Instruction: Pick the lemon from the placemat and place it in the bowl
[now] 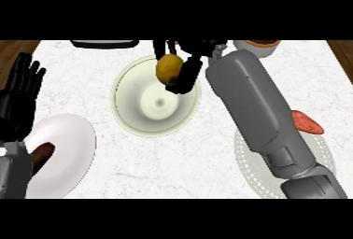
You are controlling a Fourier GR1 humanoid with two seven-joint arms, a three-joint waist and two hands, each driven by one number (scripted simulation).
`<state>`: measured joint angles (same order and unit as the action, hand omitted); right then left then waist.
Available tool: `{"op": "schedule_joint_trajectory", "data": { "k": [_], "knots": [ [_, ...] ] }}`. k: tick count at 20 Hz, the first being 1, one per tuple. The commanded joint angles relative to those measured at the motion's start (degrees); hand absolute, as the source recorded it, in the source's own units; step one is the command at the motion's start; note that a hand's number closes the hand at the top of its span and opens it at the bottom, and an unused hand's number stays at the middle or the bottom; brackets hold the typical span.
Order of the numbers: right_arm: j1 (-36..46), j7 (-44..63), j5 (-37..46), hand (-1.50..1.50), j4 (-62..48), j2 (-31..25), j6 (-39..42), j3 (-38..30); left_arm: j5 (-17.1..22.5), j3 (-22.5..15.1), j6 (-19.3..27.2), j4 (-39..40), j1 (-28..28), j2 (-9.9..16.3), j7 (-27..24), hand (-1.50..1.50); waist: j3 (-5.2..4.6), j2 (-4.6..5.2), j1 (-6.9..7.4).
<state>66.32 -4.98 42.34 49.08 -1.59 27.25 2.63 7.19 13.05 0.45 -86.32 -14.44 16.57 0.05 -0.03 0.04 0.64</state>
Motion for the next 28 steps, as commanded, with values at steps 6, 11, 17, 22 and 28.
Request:
{"op": "schedule_joint_trajectory", "data": {
  "k": [6,11,17,22,28],
  "knots": [
    [-4.9,6.1,-4.2,-1.50,-10.8,1.6,-15.6,10.1,-1.4,-1.0,0.7,2.3,-2.9,-0.7,-1.1,0.00,0.00,0.40,1.21],
    [-3.1,4.1,-16.9,-1.50,-17.0,1.6,-18.3,9.6,0.0,-1.2,-1.6,1.8,-2.5,-0.6,-1.1,0.00,0.01,0.70,3.74],
    [-2.9,-2.1,-26.4,-1.50,-15.7,1.6,-25.6,5.7,1.4,1.3,-3.4,5.0,-4.7,2.4,-0.7,0.00,0.03,0.61,2.70],
    [-2.7,-7.9,-27.0,-1.50,-19.5,0.5,-32.5,-2.0,-0.1,-0.3,-1.1,0.0,-0.5,0.3,-0.1,0.00,0.07,0.49,1.41],
    [-1.9,-11.3,-32.7,-1.50,-26.1,-8.5,-27.5,-10.3,0.2,0.1,-1.2,0.5,-1.3,-0.2,-1.9,0.00,0.07,0.87,1.42]
  ]
}}
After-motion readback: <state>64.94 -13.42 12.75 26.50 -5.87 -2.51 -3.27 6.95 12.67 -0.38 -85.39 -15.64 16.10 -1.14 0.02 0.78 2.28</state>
